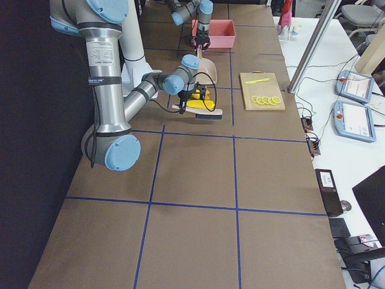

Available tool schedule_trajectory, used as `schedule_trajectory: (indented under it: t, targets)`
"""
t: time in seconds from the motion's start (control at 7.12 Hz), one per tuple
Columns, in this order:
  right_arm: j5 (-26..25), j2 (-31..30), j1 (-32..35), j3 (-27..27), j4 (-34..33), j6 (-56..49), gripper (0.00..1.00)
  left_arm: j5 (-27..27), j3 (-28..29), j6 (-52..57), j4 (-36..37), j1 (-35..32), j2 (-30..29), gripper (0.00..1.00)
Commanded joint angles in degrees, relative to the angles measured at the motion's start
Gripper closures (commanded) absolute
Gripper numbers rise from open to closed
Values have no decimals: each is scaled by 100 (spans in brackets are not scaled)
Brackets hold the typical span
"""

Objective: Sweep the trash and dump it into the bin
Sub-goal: 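Move the brush toward the corn and dustpan with the right gripper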

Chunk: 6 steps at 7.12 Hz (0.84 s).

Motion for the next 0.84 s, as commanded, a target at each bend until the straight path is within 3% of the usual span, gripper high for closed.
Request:
schedule_trajectory:
  t: [0.0, 0.14, 0.7]
  targets:
    - [-110, 475, -252, -74, -672, 0, 100, 154, 45, -3, -29, 97, -5, 100]
    - [-206, 810, -383, -197, -965, 0, 100, 234, 88, -12, -47, 150, -40, 100]
    - [-346, 1164, -638, -593, -976, 0, 100, 243, 89, -3, -47, 150, -57, 100]
